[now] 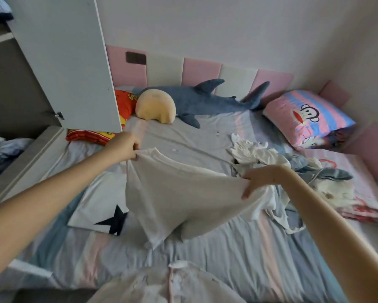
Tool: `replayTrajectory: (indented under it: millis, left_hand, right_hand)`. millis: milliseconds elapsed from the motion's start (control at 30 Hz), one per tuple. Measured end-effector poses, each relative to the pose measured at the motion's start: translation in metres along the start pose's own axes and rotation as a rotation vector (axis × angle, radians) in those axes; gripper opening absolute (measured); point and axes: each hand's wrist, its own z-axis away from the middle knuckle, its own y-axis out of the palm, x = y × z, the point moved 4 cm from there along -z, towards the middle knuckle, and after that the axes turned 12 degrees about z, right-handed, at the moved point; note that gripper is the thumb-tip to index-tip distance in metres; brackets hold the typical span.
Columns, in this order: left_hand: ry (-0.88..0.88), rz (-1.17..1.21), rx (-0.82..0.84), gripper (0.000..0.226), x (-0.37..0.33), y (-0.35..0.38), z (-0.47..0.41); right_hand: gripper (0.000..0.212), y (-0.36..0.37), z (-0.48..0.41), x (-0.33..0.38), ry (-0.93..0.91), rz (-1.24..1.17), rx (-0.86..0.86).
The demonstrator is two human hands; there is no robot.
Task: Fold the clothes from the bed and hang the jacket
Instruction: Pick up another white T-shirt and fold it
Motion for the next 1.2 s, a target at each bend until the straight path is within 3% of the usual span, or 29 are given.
replayTrajectory:
  millis: [133,233,400,467,533,634,734,834,900,1034,1134,1200]
  left_hand:
    - [-0.077,0.238,0.409,0.015,-0.003,0.010,0.009]
    - [-0.090,0.490,0.476,0.022,-0.013,-0.013,0.008]
    - [-0.117,0.298,0.134,0.028,-0.023,-0.004,-0.035]
    - [-0.193,0.398,-0.054,0.026,-0.022,-0.002,-0.054]
    - [-0.256,0.566,-0.234,0.016,-0.021,-0.014,-0.075]
    - [-0.182,0.593,-0.447,0.009,-0.032,-0.062,-0.108]
    - [-0.002,0.527,-0.678,0.014,-0.062,-0.130,-0.134]
    - [0.136,0.476,-0.817,0.015,-0.087,-0.176,-0.148]
    - [0.192,0.485,-0.875,0.015,-0.096,-0.189,-0.151]
    - [0.237,0.413,-0.849,0.013,-0.089,-0.158,-0.142]
    - [0.184,0.358,-0.730,0.011,-0.060,-0.098,-0.136]
    - [0.119,0.335,-0.632,0.009,-0.036,-0.051,-0.129]
  right_hand:
    - [0.032,0.020,0.013,-0.015,0.042,-0.061,0.223]
    - [0.039,0.017,0.015,-0.048,0.126,-0.174,0.223]
    - [0.038,-0.002,-0.023,-0.088,0.424,-0.255,-0.205]
    - [0.024,-0.016,-0.037,-0.102,0.516,-0.382,-0.465]
    - [0.010,-0.036,-0.041,-0.112,0.568,-0.672,-0.679]
    - [0.019,-0.087,-0.032,-0.125,0.546,-1.148,-0.925]
    - [0.021,-0.159,-0.008,-0.136,0.360,-1.383,-1.218]
    - [0.027,-0.201,0.021,-0.144,0.367,-1.258,-1.458]
    - [0.020,-0.211,0.032,-0.153,0.407,-1.125,-1.536]
    - [0.011,-0.180,0.011,-0.163,0.433,-1.051,-1.504]
    - [0.002,-0.125,-0.026,-0.156,0.474,-1.035,-1.329]
    - [0.014,-0.081,-0.056,-0.146,0.498,-0.983,-1.191]
